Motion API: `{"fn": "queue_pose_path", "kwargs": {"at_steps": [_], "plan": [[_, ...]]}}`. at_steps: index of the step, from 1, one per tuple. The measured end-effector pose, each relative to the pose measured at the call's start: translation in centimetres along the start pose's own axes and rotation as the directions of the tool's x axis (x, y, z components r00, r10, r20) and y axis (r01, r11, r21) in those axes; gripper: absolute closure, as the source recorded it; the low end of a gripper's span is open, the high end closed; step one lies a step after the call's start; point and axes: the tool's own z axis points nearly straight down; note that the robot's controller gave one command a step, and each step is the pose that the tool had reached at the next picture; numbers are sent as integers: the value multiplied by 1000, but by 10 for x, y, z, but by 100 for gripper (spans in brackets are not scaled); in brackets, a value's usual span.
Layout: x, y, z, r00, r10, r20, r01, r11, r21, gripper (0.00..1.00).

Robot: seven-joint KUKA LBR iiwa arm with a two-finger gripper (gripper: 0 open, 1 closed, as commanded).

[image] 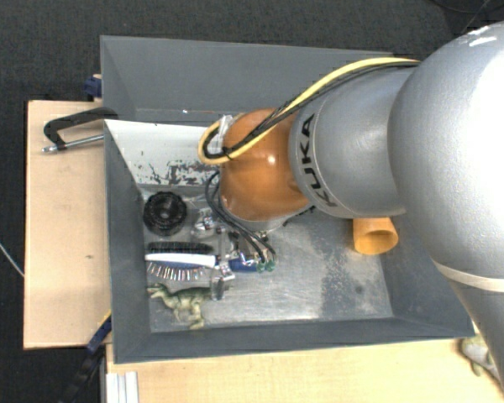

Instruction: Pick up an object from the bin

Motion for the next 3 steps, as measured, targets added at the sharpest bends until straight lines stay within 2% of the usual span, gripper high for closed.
{"fn": "queue_pose_path", "kwargs": {"at_steps": [1,2,3], "plan": [[4,0,-15,992,130,-1,-130,992,0,0],[6,20,28,996,86,-3,-86,996,7,0],[5,19,26,996,86,-6,-86,996,5,0]]}}
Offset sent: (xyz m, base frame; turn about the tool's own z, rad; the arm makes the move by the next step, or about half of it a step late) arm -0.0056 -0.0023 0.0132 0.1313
